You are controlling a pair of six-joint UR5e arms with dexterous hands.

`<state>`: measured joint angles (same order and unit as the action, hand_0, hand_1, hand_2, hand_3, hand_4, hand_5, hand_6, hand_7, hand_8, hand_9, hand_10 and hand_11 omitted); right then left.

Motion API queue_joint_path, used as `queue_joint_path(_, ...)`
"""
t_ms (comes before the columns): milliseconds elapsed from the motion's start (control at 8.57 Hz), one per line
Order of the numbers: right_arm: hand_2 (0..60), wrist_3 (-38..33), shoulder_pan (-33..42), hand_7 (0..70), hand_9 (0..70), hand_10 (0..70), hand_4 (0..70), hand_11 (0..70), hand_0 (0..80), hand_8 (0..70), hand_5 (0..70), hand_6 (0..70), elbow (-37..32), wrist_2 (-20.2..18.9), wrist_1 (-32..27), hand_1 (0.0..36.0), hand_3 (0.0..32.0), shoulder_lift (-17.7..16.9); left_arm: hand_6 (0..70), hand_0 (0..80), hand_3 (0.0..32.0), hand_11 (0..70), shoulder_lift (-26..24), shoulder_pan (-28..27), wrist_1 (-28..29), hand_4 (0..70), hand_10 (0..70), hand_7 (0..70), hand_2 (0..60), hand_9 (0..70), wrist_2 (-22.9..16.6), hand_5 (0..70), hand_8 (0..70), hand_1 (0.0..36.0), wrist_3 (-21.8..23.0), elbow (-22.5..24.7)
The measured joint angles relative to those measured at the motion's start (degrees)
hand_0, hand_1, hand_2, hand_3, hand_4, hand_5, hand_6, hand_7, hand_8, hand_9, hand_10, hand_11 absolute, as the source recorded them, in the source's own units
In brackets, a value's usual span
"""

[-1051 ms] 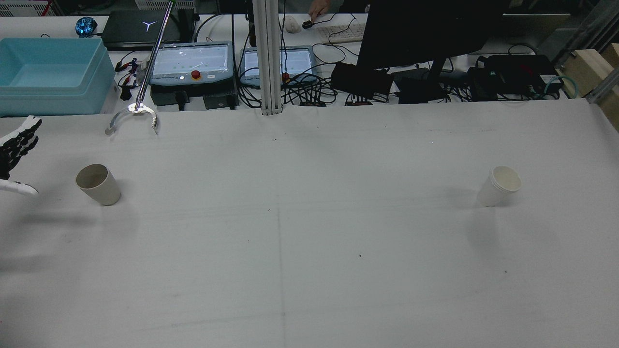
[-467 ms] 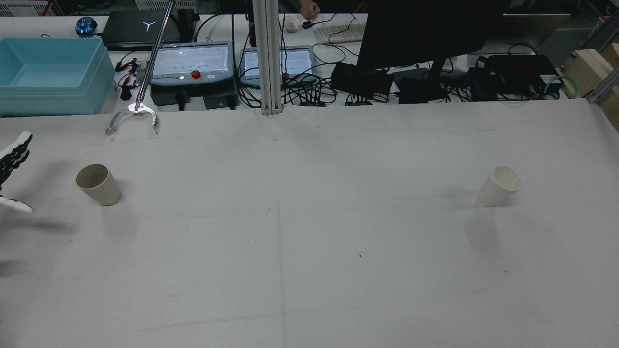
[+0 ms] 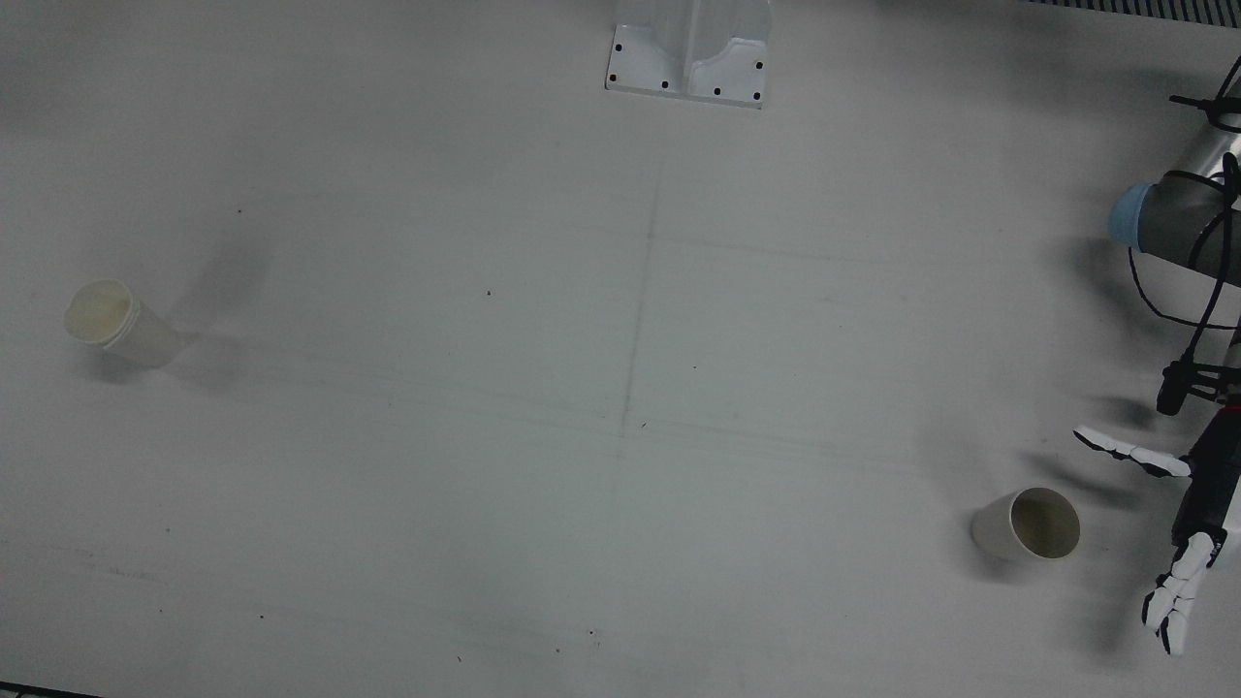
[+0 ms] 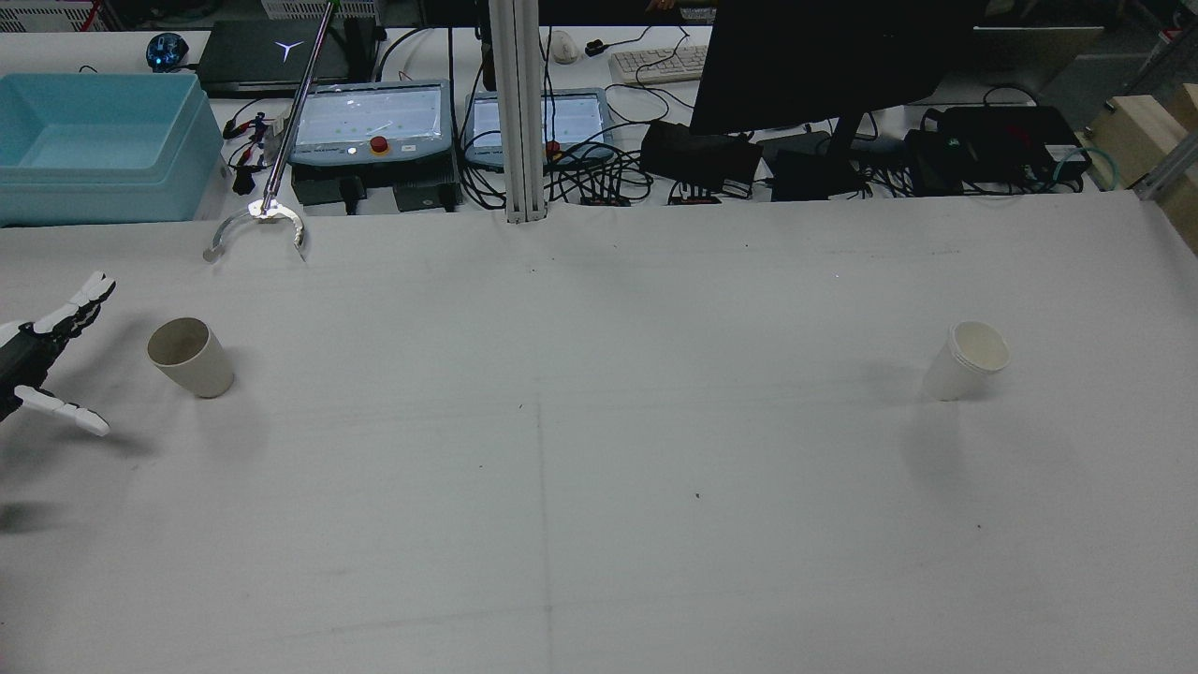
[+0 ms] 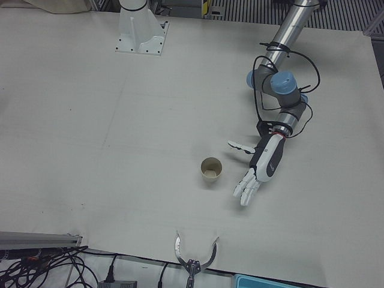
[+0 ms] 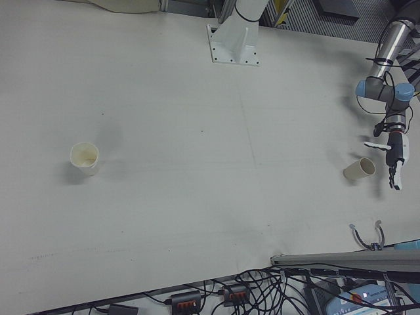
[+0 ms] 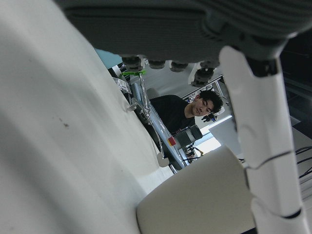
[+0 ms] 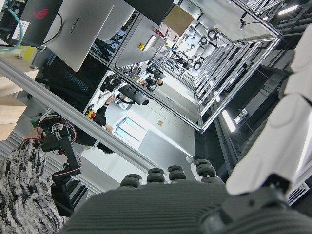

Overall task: Pour water
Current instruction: 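Reach the left hand toward the beige paper cup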

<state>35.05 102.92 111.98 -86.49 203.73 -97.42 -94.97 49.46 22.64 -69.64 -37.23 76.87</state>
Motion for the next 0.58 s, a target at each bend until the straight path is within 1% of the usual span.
queue_joint_path(233, 12.5, -0.01, -0.13, 6.4, 4.7, 1.0, 6.4, 2.5, 40.7, 1.6, 0.0, 2.7, -0.22, 0.06, -0.06, 9.0, 0.0, 0.07, 0.0, 55.9, 0.0, 4.5, -2.01, -0.09, -1.58, 14.4, 1.6, 1.8, 0.0, 0.0, -0.80, 0.0, 0.0, 12.6, 0.80, -0.90)
queue_joint_path(584, 12.1, -0.06, -0.47, 6.5, 4.7, 1.1, 6.4, 2.5, 40.6, 1.6, 0.0, 2.8, -0.70, 0.09, -0.16, 8.9, 0.0, 0.12, 0.0, 56.5, 0.0, 4.4, -2.73, -0.15, -2.12, 16.2, 1.5, 2.0, 0.0, 0.0, -0.97, 4.0, 0.0, 13.0, 1.01, -1.64)
